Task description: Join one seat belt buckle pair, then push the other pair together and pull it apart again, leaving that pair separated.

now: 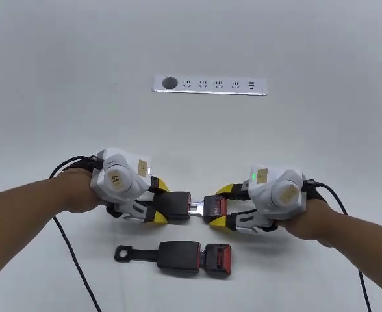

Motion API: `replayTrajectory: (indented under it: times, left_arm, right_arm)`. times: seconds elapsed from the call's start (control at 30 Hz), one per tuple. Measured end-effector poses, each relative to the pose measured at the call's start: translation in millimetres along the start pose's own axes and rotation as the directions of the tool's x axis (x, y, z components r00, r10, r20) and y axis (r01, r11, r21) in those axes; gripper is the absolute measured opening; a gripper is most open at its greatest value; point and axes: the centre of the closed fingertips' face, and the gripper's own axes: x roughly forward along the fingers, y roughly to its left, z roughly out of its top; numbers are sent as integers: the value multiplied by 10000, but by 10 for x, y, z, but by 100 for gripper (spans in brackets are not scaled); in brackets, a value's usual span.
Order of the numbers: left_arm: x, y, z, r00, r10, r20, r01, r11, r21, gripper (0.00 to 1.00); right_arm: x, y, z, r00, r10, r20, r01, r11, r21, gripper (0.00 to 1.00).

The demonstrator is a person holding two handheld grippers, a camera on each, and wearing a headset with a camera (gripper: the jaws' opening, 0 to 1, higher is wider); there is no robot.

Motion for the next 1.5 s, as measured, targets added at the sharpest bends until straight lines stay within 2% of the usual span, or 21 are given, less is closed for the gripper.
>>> replayTrajectory:
  times: [0.43,0.57,0.67,0.8,0.87,1.5]
  left_arm:
    - [27,15,-34,10000,-1,-53,1,10000,21,33]
    - [25,8,-15,10000,-27,-72,27,10000,72,33]
    - [7,2,-1,10000,-31,-38,31,10000,25,33]
    - [-5,17,-5,10000,-56,56,56,10000,-10,33]
    - [-8,21,-3,9999,-121,-38,121,9999,74,33]
    - [7,39,-54,9997,-186,-143,188,9997,137,33]
  right_arm:
    - [20,11,3,9999,-107,52,105,9994,333,34]
    - [100,47,86,9999,-134,88,131,9991,405,34]
    - [87,20,84,9997,-174,169,164,9982,581,34]
    - [106,19,120,9995,-305,-12,306,9973,665,34]
    - [105,15,137,9994,-351,76,343,9957,862,34]
    - [131,-5,141,9997,-109,-227,121,9985,536,34]
